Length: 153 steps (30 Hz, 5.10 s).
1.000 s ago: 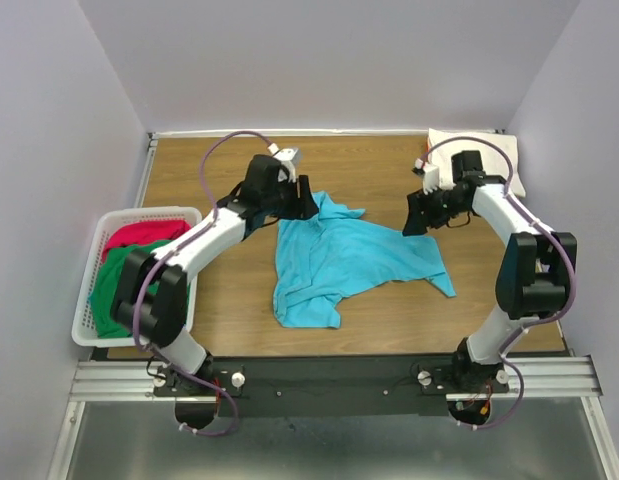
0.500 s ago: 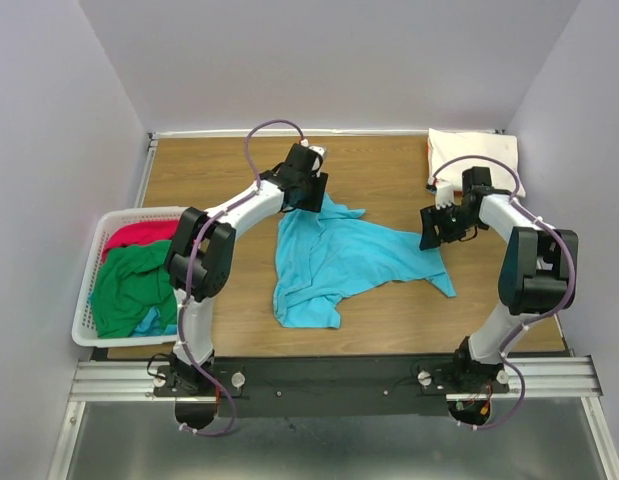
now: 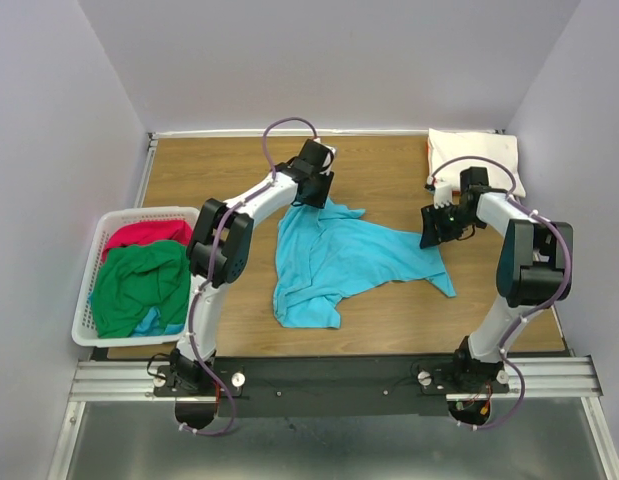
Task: Fold and stack the t-shirts
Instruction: Flatten the tshirt out
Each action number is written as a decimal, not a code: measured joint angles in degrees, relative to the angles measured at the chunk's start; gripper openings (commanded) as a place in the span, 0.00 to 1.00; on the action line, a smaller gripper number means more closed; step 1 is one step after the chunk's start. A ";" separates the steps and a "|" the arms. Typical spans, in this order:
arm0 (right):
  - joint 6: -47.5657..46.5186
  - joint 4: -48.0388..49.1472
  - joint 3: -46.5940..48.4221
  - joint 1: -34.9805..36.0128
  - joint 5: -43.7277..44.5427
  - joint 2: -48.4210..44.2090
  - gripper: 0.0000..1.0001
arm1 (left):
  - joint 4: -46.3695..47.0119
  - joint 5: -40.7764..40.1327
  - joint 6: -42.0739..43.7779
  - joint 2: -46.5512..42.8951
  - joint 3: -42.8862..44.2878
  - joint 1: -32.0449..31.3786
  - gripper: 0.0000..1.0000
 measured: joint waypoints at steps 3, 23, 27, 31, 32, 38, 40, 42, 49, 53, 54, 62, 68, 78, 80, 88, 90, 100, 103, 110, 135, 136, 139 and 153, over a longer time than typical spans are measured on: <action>0.50 0.04 0.00 0.00 -0.46 0.37 0.33 | -0.59 0.81 0.59 3.08 3.17 -0.24 0.21; 2.49 -4.57 33.44 0.00 -2.27 -5.90 0.00 | 1.84 17.05 -1.81 -19.23 7.67 16.76 0.00; 2.29 -4.33 35.91 -0.17 -1.73 -16.11 0.00 | 6.32 23.45 -3.48 -30.67 6.56 20.37 0.00; 1.01 -3.50 33.75 -0.76 1.42 -26.77 0.01 | 11.67 28.61 -5.22 -42.58 -1.49 20.06 0.00; 0.28 -3.41 32.04 -1.03 2.97 -30.03 0.01 | 12.33 29.22 -5.53 -44.52 -3.32 20.00 0.00; -3.76 -2.19 16.63 -1.40 11.67 -46.03 0.01 | 17.55 32.72 -9.38 -59.58 -23.78 20.00 0.00; -4.94 -1.75 8.26 -1.44 13.77 -50.82 0.01 | 19.04 34.18 -11.28 -64.57 -33.77 20.00 0.00; -6.27 -2.14 -0.46 -1.49 15.41 -54.21 0.07 | 19.74 36.20 -13.40 -67.80 -44.33 20.00 0.00; -9.55 -7.32 -20.48 -1.64 19.52 -54.27 0.47 | 16.90 43.63 -19.93 -70.69 -73.70 18.47 0.50; -9.73 -7.54 -19.82 -1.64 18.32 -51.41 0.59 | 14.29 45.11 -21.97 -76.76 -76.46 17.86 0.54; -9.75 -7.58 -18.82 -1.64 16.94 -49.51 0.60 | 14.34 44.94 -22.51 -78.20 -75.84 17.86 0.55; -9.51 -7.32 -13.57 -1.64 5.81 -33.57 0.66 | 10.95 30.75 -25.59 -79.19 -72.59 17.84 0.57; -8.96 -7.52 -11.76 -1.64 2.58 -32.87 0.69 | 7.67 24.35 -25.77 -77.18 -71.43 17.84 0.57; -7.10 -7.56 -10.51 -1.66 0.94 -37.70 0.69 | 3.87 6.34 -31.47 -70.10 -67.34 17.86 0.56; -6.88 -7.58 -10.51 -1.66 0.39 -37.57 0.69 | 4.46 5.01 -32.87 -66.20 -67.78 17.86 0.52; -6.56 -7.58 -11.56 -1.66 -1.77 -37.07 0.70 | 6.82 1.55 -35.04 -58.18 -69.22 17.84 0.47; -6.56 -7.58 -11.96 -1.66 -1.79 -37.09 0.69 | 7.13 0.57 -35.01 -57.57 -69.22 17.84 0.47; -6.51 -7.58 -12.24 -1.66 -2.23 -37.38 0.70 | 10.95 -0.68 -33.51 -51.08 -68.26 17.84 0.13; -6.56 -7.58 -12.28 -1.66 -2.14 -37.40 0.70 | 11.74 -0.81 -32.37 -50.49 -68.00 17.84 0.00; -7.48 -7.52 -13.92 -1.66 -0.07 -36.28 0.70 | 13.05 4.59 -26.01 -52.83 -65.42 17.84 0.00; -8.41 -7.58 -11.47 -1.73 6.47 -24.59 0.70 | 20.87 23.34 -4.09 -72.00 -50.53 17.86 0.00; -8.35 -7.56 -11.15 -1.73 6.43 -23.96 0.70 | 20.85 23.71 -3.13 -72.28 -50.53 17.86 0.00; -8.04 -7.34 -10.05 -1.73 5.90 -21.46 0.69 | 20.98 24.46 -0.98 -73.61 -50.56 17.86 0.00; -6.01 -5.44 -8.02 -1.73 3.74 -10.99 0.32 | 21.77 25.07 1.79 -77.00 -56.92 17.84 0.00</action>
